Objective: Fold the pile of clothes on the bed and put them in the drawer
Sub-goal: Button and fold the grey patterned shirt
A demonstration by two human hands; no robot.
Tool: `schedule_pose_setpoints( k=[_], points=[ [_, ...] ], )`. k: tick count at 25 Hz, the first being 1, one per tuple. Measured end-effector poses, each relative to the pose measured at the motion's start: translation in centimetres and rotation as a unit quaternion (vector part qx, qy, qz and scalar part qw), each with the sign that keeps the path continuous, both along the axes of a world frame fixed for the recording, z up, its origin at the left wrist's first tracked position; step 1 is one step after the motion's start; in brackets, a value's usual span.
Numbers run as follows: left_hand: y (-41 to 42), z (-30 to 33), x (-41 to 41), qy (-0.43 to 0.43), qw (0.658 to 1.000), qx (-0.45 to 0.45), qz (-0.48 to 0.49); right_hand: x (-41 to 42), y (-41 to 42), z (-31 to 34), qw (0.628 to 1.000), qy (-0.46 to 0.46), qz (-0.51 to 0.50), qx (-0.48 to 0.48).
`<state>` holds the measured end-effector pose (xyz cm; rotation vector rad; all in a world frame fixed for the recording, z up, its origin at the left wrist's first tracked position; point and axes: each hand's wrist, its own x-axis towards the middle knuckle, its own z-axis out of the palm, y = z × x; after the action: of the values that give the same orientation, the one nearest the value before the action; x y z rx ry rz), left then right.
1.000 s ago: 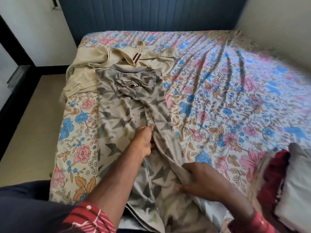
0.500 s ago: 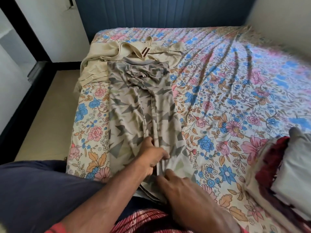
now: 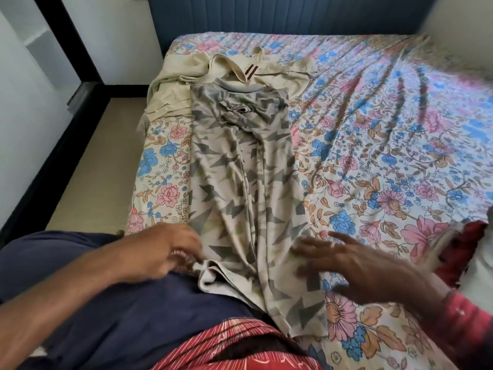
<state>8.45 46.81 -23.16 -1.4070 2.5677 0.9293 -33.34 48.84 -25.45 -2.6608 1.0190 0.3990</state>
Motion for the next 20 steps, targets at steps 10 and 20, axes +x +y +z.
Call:
schedule_pose_setpoints(
  k=[10, 20],
  points=[
    [0.1, -3.1, -2.4, 0.047, 0.981, 0.185, -0.017, 1.1, 0.3, -3.3, 0.98, -0.016, 0.187, -0.067],
    [-6.2, -1.2, -1.7, 0.411, 0.846, 0.261, 0.217, 2.0, -8.3, 0.6, 0.783, -0.46, -0.287, 0.305]
  ],
)
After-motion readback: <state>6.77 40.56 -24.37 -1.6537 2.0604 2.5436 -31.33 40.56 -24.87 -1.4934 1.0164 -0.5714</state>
